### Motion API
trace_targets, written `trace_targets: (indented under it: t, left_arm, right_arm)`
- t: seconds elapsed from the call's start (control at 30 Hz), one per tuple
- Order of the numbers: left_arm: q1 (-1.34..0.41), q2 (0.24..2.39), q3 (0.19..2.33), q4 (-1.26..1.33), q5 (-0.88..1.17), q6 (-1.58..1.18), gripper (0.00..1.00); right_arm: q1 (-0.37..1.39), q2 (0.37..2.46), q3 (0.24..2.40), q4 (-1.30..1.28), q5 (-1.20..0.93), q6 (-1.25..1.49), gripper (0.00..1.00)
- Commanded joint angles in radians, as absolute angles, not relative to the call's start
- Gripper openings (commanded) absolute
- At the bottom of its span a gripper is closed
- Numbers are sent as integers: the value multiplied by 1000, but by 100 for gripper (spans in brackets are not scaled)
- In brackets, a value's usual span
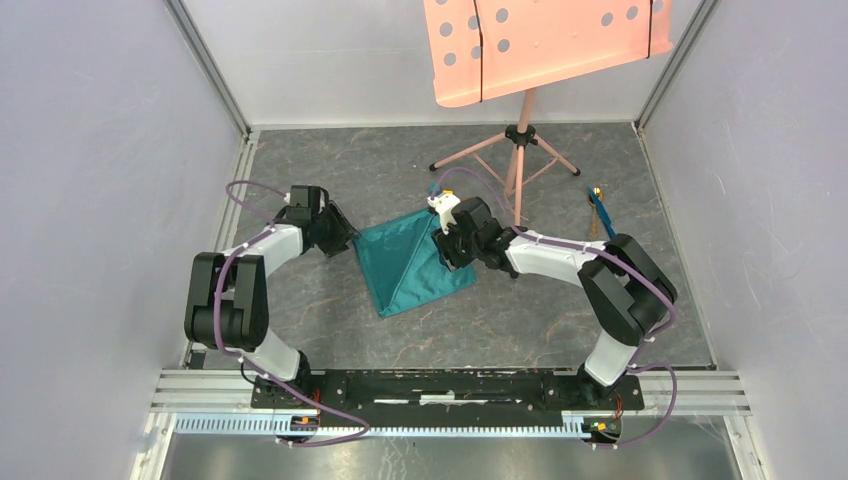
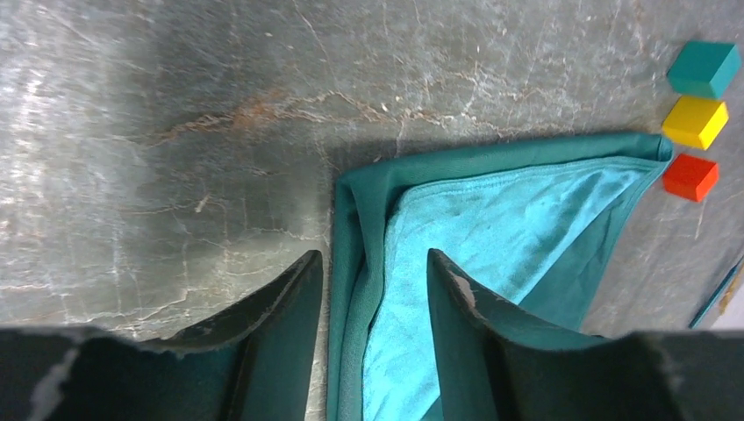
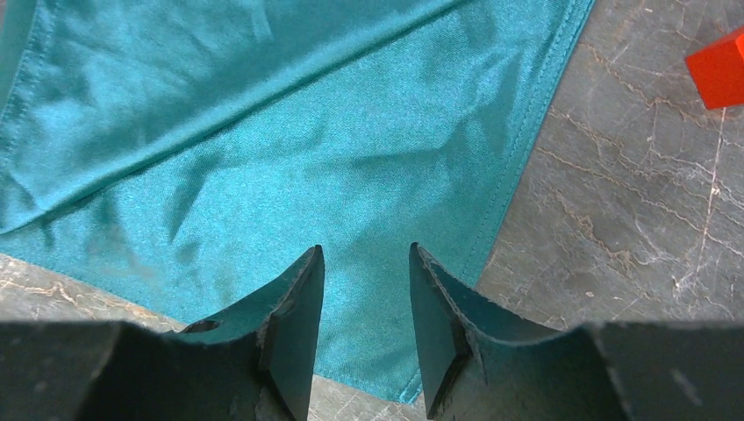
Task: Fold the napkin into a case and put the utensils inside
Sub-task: Smooth out the upper triangle-folded napkin at the center of the board, then pick up the upper triangle-folded napkin from the center of the board.
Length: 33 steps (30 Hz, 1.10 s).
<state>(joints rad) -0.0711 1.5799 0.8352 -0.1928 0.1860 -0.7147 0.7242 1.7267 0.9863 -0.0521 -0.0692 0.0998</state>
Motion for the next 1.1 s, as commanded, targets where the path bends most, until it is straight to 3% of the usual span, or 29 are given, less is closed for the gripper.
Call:
trace_targets:
  t: [0.0,0.23,0.43,0.6,0.8,1.07]
  left_arm:
    - [-94,1604,858,-192,131,-623,52]
    - [-95,1666,866,-186,115,-605,43]
    - [-95,1731,901,-160,114,-616,13]
    - [-95,1735,883,-141,136,-638,4]
    - [-94,1670,810,-150,146,-723,2]
    - [-39,1566,685,-200,157,-870,2]
  right_arm:
    - [721,1683,999,-7,-110,97,47]
    - [721,1676,991,25,-128,104,46]
    - [736,1676,976,54,-149,131,46]
    - [798,1689,1014,26,-113,142,50]
    - [906,1758,1157,-72,-51,180,66]
    - [1061,1858,1267,-129,38,145,75]
